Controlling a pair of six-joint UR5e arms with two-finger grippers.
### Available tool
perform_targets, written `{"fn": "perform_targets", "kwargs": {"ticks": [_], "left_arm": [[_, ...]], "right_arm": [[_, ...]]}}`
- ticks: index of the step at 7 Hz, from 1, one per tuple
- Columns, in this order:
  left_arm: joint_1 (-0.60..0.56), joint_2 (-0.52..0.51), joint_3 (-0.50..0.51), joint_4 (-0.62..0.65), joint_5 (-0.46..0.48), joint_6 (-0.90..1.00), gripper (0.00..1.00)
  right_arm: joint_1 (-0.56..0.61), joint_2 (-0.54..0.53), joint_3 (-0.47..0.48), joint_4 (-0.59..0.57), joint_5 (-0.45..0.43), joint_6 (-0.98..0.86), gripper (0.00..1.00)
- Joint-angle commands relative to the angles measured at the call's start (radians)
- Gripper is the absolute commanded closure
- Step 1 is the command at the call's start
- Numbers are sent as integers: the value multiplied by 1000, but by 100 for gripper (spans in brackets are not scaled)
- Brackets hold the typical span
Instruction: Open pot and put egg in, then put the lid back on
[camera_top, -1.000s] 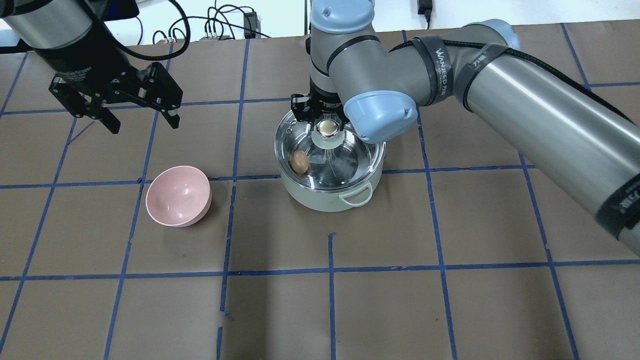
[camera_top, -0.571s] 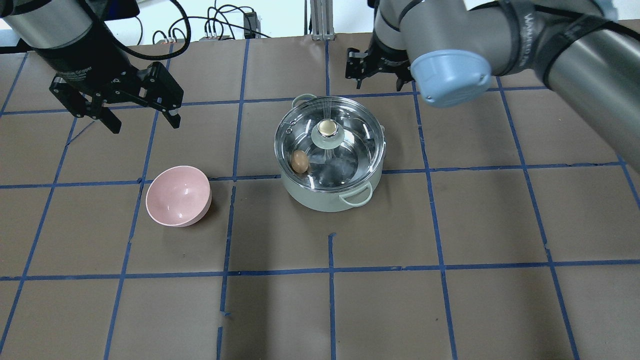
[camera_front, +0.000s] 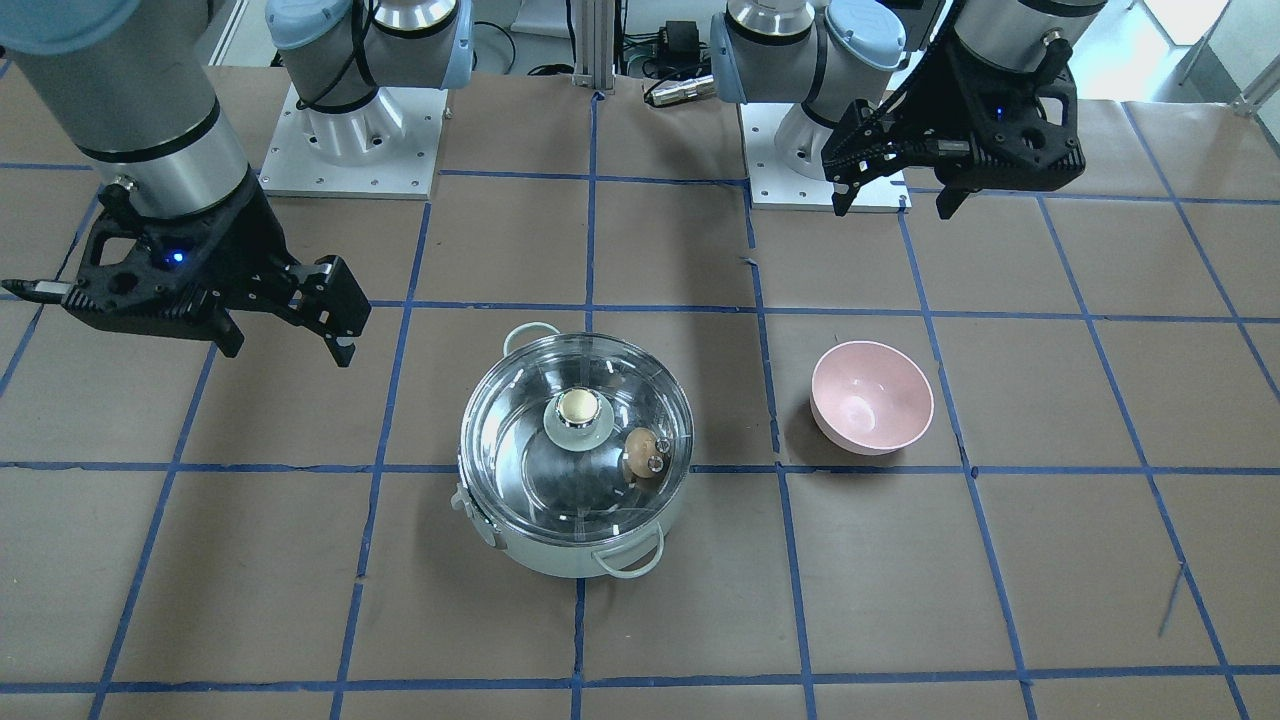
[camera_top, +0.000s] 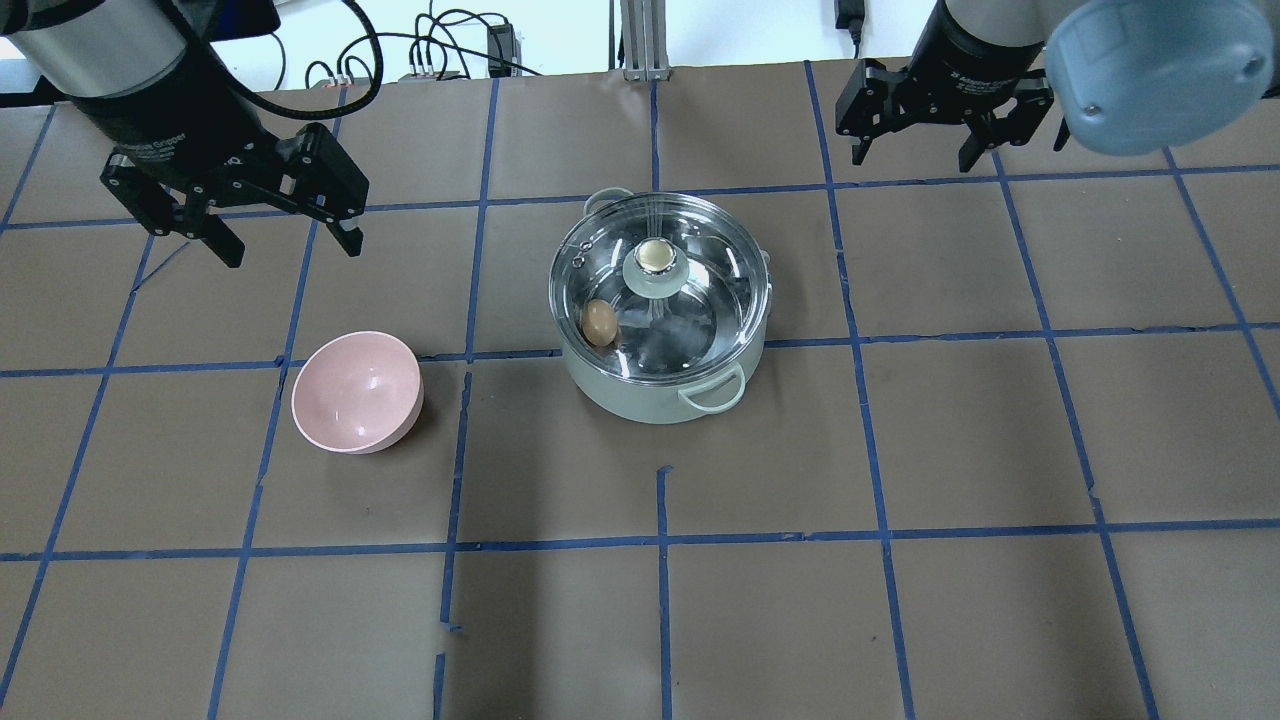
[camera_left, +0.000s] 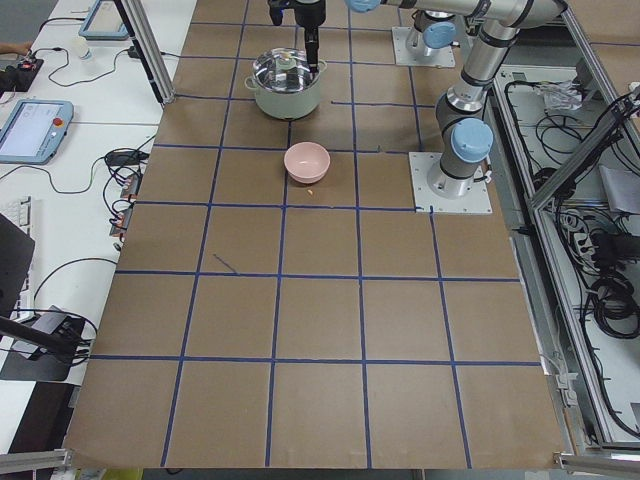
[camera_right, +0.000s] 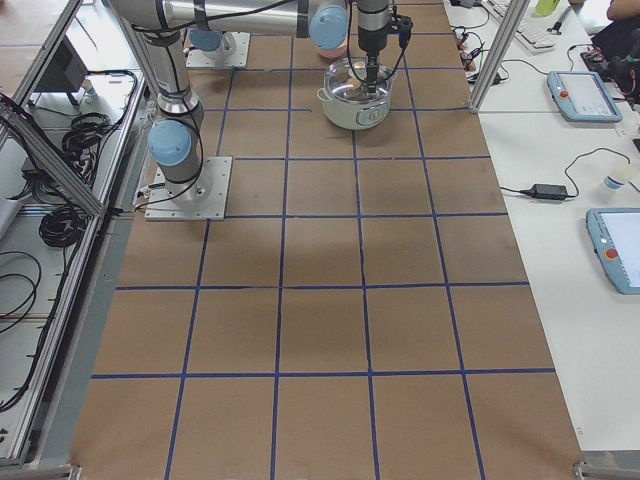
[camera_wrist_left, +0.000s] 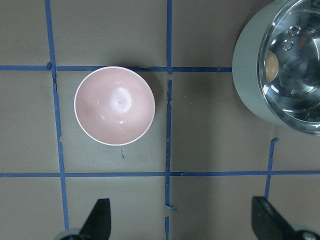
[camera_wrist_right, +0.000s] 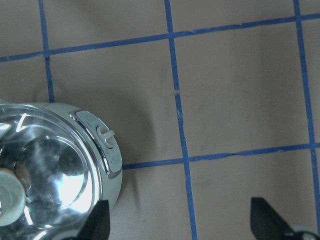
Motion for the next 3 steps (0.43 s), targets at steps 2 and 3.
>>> {"fn": "perform_targets", "kwargs": {"ticks": [2,3], "left_arm": [[1,7,-3,-2,2,-5,0],[0,7,-4,-2,-1,-5,0]], "right_arm": [[2,-16,27,19,7,-1,0],[1,-17,34,19,8,1,0]]}}
